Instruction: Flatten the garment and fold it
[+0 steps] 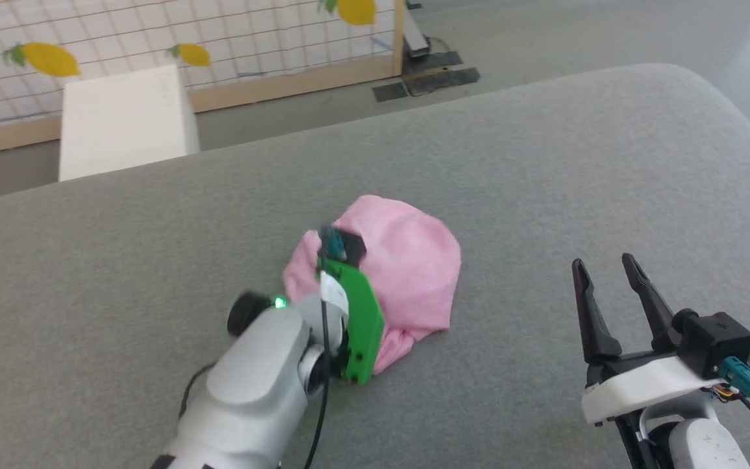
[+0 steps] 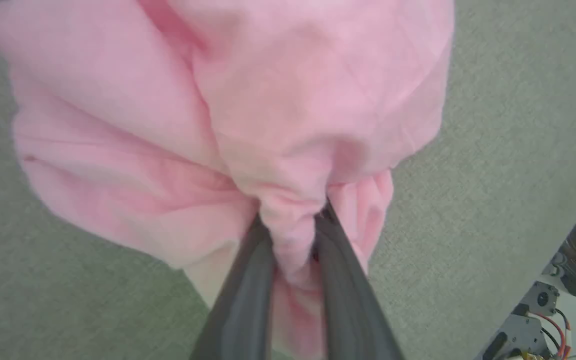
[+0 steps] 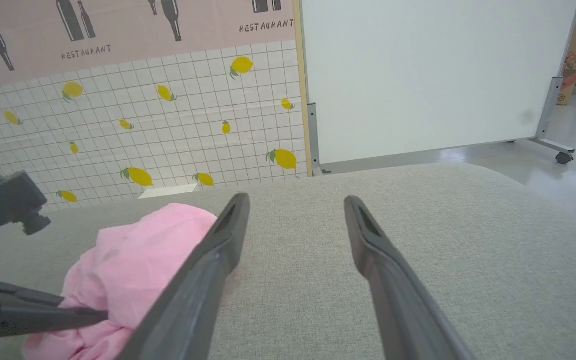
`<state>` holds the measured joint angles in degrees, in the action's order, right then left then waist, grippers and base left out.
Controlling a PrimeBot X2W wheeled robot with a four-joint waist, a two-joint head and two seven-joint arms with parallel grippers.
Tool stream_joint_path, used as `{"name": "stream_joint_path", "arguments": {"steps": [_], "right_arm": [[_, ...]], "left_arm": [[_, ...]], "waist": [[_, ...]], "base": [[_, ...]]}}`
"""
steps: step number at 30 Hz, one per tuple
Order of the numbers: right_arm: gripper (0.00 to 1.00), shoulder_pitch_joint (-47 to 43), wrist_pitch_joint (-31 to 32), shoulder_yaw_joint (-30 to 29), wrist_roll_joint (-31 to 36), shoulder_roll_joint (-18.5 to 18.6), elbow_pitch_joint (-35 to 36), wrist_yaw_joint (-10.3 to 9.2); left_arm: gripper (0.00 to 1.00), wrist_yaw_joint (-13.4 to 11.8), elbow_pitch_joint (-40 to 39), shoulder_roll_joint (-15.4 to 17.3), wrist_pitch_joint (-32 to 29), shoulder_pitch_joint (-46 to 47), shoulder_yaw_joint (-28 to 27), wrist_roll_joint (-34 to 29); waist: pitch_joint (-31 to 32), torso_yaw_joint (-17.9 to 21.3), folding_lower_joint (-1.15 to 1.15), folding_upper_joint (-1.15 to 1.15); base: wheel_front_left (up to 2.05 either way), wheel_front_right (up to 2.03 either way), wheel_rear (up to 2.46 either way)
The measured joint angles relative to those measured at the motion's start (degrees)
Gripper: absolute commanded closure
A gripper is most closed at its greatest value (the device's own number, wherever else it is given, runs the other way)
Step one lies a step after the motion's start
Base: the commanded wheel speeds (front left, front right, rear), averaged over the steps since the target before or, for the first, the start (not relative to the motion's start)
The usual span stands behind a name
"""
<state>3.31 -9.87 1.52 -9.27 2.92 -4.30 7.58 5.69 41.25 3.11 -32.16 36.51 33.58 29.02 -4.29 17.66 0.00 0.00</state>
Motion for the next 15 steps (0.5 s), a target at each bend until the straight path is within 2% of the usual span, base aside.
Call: {"name": "stream_joint_path", "arguments": {"steps": [4,5,6,7,11,13,15], "right_arm": [[0.00,0.0,-0.2,0.1,-0.4,0.0,-0.3,0.00],[0.00,0.0,-0.3,0.1,-0.4,0.0,-0.4,0.00],[0.00,0.0,-0.3,0.1,-0.5,0.0,-0.6,0.00],[0.00,0.0,-0.3,0.2,-0.8,0.0,-0.7,0.00],[0.00,0.0,-0.3,0.2,-1.1,0.0,-1.0,0.00],[0.00,0.0,-0.2,0.3,-1.1,0.0,-1.0,0.00],[0.00,0.0,-0.2,0.0,-1.4,0.0,-0.9,0.00]], "left_arm": [[1.00,0.3,1.1,-0.1,-4.4,-0.7,0.9,2.5],[0.67,0.3,0.9,-0.1,-4.4,-0.7,1.0,2.8],[0.10,0.3,0.6,-0.1,-3.8,-0.7,0.8,3.4],[0.00,0.1,0.3,-0.1,-2.7,-0.8,0.5,4.4],[0.00,-0.7,-2.5,-0.2,4.8,-1.6,-0.3,5.3],[0.00,-0.8,-5.9,-0.1,14.5,-1.8,-2.1,4.9],[0.00,-2.1,-9.0,0.2,25.1,-1.8,-4.3,3.4]], "waist": [[-0.7,1.5,0.00,0.00],[-0.9,1.7,0.00,0.00],[-1.0,1.6,0.00,0.00],[-1.0,1.5,0.00,0.00],[-0.7,0.3,0.00,0.00],[-0.2,-0.5,0.00,0.00],[0.2,-1.3,0.00,0.00]], "base": [[0.00,0.00,0.00],[0.00,0.00,0.00],[0.00,0.00,0.00],[0.00,0.00,0.00],[0.00,0.00,0.00],[0.00,0.00,0.00],[0.00,0.00,0.00]]}}
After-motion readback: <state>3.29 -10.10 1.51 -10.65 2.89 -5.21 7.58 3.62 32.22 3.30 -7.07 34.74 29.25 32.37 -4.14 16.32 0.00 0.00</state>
